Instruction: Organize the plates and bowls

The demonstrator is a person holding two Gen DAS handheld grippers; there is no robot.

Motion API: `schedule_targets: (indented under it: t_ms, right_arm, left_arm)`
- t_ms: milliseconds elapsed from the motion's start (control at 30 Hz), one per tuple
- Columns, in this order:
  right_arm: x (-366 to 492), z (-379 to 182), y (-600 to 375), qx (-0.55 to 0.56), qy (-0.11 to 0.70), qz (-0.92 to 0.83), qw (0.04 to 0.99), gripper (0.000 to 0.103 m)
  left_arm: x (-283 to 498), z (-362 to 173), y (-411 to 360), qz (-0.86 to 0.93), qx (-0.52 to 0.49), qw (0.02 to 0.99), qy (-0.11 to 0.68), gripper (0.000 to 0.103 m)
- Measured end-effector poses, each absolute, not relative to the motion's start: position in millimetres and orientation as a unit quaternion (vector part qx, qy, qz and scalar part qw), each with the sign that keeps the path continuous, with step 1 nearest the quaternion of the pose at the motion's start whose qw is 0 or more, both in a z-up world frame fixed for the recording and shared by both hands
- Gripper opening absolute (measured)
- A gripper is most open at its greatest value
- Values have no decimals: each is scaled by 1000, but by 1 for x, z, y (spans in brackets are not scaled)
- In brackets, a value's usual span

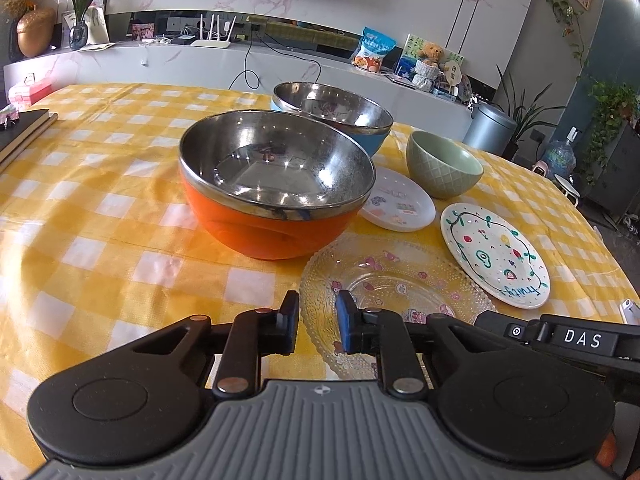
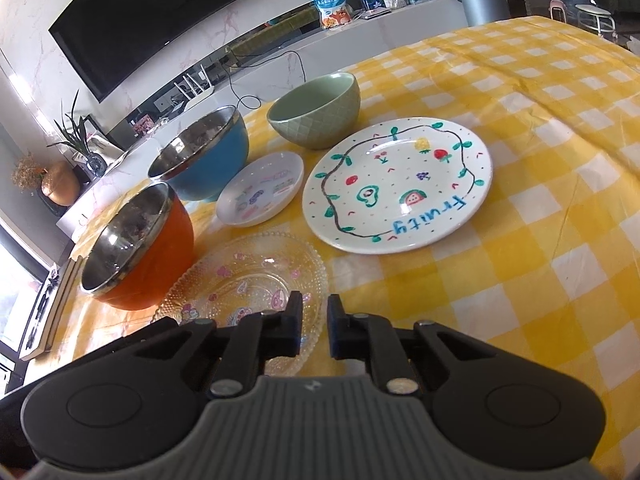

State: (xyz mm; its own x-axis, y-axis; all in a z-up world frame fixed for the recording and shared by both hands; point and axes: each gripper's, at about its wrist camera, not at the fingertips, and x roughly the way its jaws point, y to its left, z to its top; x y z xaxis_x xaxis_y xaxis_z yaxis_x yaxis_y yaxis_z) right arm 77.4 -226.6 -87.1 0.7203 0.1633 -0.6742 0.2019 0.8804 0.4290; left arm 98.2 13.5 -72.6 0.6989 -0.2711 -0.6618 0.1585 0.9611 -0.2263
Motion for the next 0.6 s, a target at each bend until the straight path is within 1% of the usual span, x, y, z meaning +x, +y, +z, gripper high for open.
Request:
schedule_targets:
  t_ms: [300, 600]
  right_arm:
    - [59, -79, -215, 250, 378, 15, 892, 11]
    - [43, -74, -180, 239, 375, 77, 892, 11]
  left_arm:
    - [72, -59, 28, -101, -66, 923, 366, 22]
    - [45, -45, 69, -59, -74, 930, 356, 22]
